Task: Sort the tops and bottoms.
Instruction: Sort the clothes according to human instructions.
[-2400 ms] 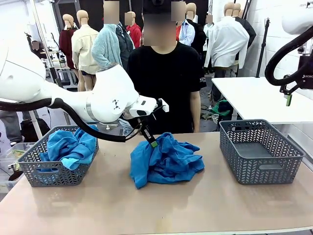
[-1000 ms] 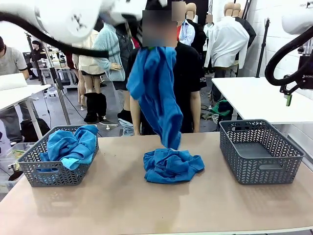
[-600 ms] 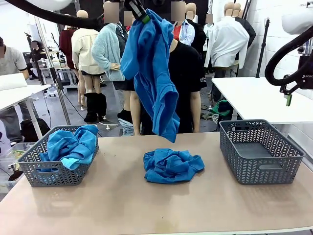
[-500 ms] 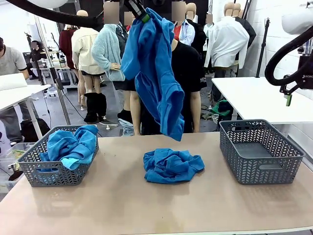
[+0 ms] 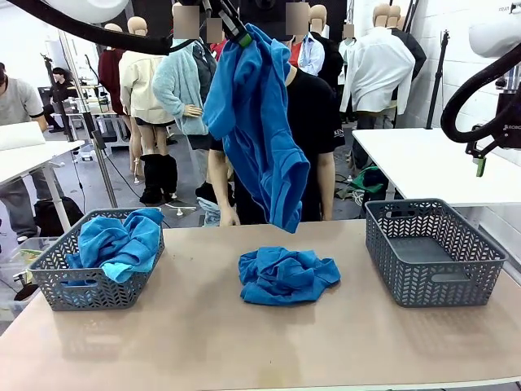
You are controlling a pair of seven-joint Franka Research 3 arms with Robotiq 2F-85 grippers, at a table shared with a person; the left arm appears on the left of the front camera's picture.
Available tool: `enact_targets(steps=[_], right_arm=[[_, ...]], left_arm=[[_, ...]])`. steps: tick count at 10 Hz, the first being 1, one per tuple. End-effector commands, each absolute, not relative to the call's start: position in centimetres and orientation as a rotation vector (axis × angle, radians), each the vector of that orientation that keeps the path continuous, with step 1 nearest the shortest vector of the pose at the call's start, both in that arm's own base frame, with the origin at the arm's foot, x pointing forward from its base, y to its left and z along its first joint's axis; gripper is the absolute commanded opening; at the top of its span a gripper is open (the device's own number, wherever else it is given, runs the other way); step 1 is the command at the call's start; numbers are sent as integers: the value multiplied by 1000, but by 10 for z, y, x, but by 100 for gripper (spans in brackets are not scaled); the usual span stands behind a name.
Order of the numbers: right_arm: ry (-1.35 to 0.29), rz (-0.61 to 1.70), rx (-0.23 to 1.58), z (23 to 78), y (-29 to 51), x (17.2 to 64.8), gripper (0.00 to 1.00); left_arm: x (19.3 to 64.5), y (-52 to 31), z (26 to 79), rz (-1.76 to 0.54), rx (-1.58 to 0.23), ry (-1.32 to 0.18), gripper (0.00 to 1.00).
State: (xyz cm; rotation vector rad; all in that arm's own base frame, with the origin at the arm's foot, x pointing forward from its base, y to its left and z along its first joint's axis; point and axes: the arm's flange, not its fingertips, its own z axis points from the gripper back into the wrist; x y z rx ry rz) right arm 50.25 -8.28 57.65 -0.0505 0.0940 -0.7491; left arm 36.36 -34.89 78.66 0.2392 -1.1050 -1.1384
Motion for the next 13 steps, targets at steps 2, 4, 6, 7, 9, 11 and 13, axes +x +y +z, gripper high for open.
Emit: enact_targets(steps=[2, 4, 6, 7, 9, 11, 13], right_arm=[[97, -744, -70, 578, -83, 503, 100], [97, -744, -70, 578, -83, 503, 100], [97, -744, -70, 578, -83, 503, 100], [97, -744, -70, 578, -83, 503, 100], [97, -744, -70, 578, -83, 503, 100], [97, -744, -70, 578, -83, 503, 100], [97, -744, -70, 578, -83, 503, 100]], left_arm=[[361, -346, 793, -1138, 248, -1130, 0], [361, -346, 793, -1138, 248, -1130, 0], [361, -346, 793, -1138, 248, -1130, 0], [361, -346, 793, -1138, 248, -1130, 0], [361, -346, 793, -1138, 248, -1130, 0], [361, -346, 793, -1138, 248, -1130, 0], [361, -346, 793, -1138, 248, -1130, 0]])
